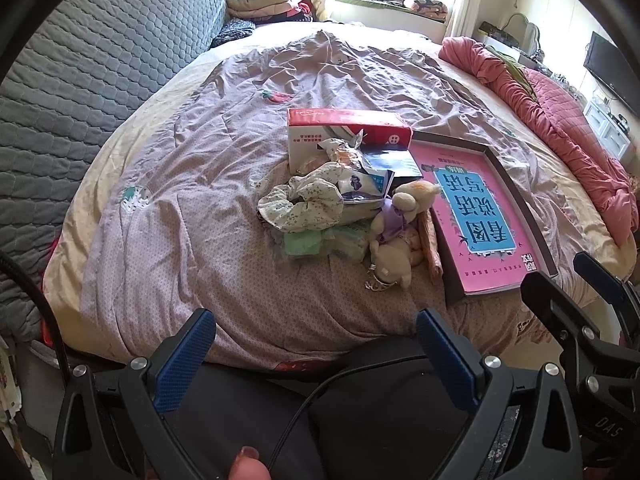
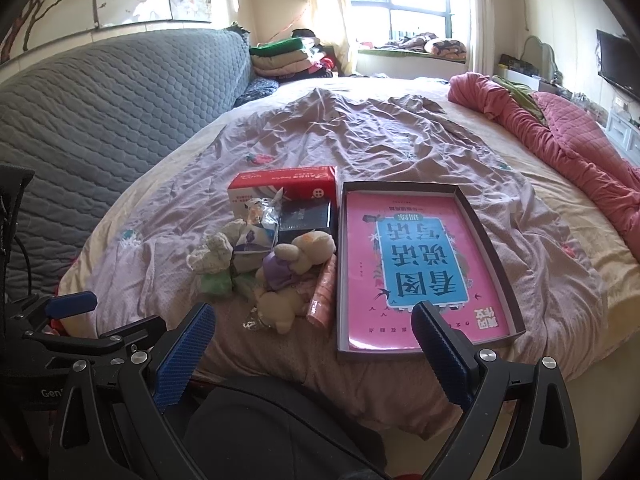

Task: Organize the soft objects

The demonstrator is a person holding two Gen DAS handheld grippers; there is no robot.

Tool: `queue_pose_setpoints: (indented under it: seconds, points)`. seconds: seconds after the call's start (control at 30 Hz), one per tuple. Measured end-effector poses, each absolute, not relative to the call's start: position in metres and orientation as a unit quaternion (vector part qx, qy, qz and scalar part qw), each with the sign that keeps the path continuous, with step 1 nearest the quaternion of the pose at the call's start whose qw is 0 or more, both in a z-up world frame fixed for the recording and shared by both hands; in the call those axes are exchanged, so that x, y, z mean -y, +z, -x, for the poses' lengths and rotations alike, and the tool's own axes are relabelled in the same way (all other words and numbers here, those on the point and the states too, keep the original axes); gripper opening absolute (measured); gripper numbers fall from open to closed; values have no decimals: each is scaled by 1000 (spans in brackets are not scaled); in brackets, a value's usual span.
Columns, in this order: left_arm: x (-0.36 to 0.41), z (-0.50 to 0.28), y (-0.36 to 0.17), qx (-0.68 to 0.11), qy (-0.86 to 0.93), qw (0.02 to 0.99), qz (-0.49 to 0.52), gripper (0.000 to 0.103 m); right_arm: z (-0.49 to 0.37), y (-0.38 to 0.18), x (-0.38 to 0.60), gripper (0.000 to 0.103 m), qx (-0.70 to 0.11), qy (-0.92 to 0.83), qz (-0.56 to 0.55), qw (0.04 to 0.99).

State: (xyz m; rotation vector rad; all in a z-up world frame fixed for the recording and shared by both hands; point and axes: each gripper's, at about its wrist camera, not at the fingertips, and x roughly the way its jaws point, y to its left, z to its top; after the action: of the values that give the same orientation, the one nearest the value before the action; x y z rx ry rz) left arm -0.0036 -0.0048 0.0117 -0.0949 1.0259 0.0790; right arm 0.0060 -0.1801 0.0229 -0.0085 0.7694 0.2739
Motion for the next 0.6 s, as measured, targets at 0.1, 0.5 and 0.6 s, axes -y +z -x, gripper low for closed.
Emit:
queue_pose_setpoints:
  seconds: [0.1, 0.5, 0.6]
  points:
    - [5, 4, 12, -491, 38, 869, 45, 101, -6, 23, 181, 98, -373, 135, 4, 918]
    - [4, 4, 12, -490, 39, 870, 49, 101, -7, 24, 180, 99, -373, 135, 6, 918]
    - [2, 4, 12, -489, 39, 870, 49, 101, -6, 24, 180, 98, -373, 134, 6, 918]
